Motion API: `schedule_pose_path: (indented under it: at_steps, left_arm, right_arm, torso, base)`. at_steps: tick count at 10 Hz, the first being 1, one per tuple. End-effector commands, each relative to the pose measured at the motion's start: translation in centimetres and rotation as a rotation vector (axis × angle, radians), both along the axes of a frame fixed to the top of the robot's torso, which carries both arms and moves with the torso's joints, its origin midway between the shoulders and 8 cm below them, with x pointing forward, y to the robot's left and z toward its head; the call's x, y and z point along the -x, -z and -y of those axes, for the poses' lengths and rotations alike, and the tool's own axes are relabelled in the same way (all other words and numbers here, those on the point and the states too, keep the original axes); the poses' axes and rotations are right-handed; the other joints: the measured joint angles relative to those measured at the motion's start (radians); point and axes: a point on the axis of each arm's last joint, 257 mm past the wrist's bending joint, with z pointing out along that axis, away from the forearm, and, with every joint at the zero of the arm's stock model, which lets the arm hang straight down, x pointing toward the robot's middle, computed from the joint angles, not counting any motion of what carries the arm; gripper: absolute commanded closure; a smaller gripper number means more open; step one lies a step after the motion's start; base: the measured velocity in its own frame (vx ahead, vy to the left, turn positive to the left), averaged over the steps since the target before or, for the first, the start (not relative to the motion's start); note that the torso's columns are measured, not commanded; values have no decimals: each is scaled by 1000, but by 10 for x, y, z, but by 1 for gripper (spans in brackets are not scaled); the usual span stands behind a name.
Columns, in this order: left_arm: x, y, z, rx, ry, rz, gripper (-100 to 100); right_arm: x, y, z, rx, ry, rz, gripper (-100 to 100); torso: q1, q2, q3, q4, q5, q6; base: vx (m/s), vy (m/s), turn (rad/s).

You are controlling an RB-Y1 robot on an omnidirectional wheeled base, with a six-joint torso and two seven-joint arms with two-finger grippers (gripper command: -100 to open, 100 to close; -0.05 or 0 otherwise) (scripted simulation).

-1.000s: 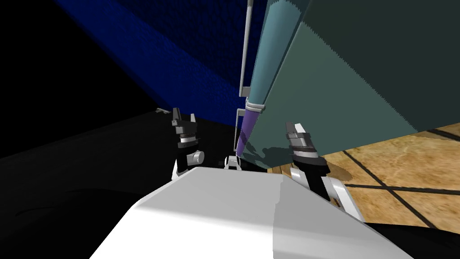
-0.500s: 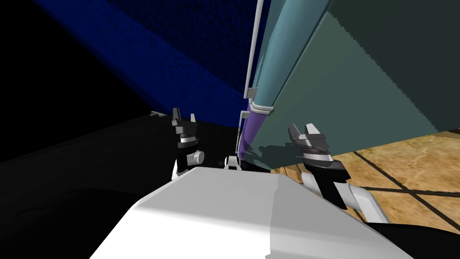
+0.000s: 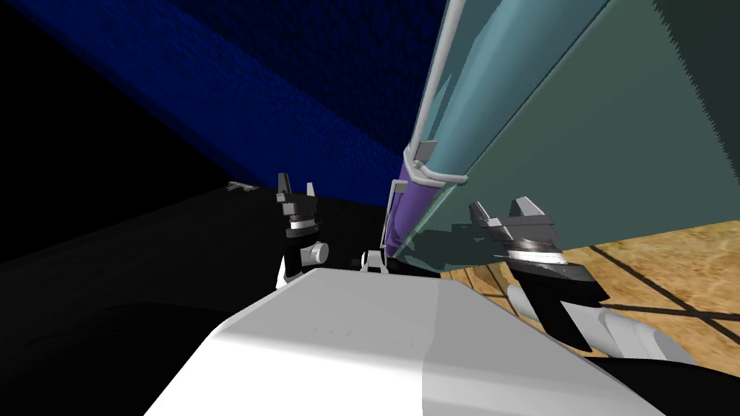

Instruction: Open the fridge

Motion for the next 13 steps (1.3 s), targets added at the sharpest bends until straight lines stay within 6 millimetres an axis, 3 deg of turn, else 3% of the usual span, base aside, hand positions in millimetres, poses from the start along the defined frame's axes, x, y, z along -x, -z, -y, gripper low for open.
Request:
schedule_pose_path:
  at_steps: [1, 4, 10, 13]
  left_arm:
    - [0, 0, 0, 0, 0, 0, 0]
    - [0, 0, 0, 0, 0, 0, 0]
    - [0, 0, 0, 0, 0, 0, 0]
    - [0, 0, 0, 0, 0, 0, 0]
  right_arm:
    - [6, -4, 18, 196, 93, -25, -100]
    - [6, -4, 18, 196, 93, -25, -100]
    - [6, -4, 18, 196, 93, -25, -100]
    - [15, -11, 39, 316, 174, -48, -100]
  torso:
    - [-3, 2, 2, 0, -2, 4]
    - [-16, 10, 7, 2, -6, 4]
    - [-7, 7, 5, 2, -4, 6]
    - [-5, 6, 5, 1, -3, 6]
  base:
    - [74, 192, -145]
    - [18, 59, -11]
    - [-2, -7, 3]
    - [29, 92, -15]
